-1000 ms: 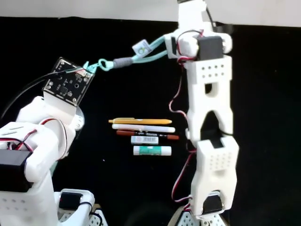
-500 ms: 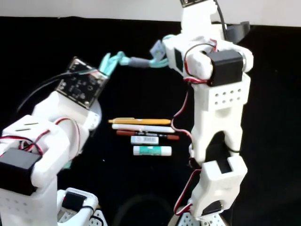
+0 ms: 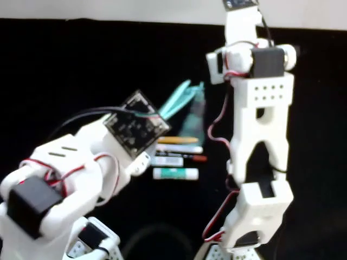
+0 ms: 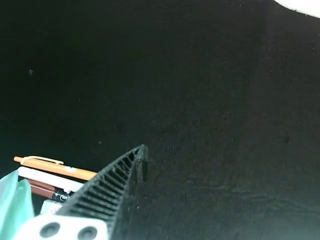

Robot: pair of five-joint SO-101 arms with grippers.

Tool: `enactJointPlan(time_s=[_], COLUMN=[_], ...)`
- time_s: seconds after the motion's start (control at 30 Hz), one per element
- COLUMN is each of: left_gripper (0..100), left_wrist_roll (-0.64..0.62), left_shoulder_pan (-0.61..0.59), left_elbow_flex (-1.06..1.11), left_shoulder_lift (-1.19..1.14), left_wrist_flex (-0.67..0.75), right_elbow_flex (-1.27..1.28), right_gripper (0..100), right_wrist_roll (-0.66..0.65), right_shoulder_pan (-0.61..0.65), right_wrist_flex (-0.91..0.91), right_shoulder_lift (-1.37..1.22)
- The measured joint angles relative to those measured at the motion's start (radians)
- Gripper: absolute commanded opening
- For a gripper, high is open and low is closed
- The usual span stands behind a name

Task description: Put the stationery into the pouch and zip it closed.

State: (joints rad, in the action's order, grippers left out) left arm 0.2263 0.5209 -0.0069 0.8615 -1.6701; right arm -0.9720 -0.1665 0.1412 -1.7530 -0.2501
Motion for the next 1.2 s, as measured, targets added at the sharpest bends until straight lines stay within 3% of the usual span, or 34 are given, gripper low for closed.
enactJointPlan(time_s=[0.2,0.57,1.0,1.2], left_gripper=[1,1,1,1], left_wrist_roll=[-0.006,-0.008,0.094,0.169], left_shoulder_pan=[0.11,0.315,0.31,0.11], left_elbow_flex=[-0.146,-0.06,0.209,0.265], left_shoulder_lift=[0.006,0.0,0.002,0.017], left_wrist_flex=[-0.081,-0.094,-0.091,-0.083], right_elbow_flex=[0.0,0.0,0.0,0.0], right_gripper=[63.7,63.7,63.7,63.7], right_wrist_roll=[0.0,0.0,0.0,0.0], right_shoulder_pan=[0.0,-0.106,-0.118,-0.118], right_wrist_flex=[0.0,0.0,0.0,0.0], right_shoulder_lift=[0.0,0.0,0.0,0.0])
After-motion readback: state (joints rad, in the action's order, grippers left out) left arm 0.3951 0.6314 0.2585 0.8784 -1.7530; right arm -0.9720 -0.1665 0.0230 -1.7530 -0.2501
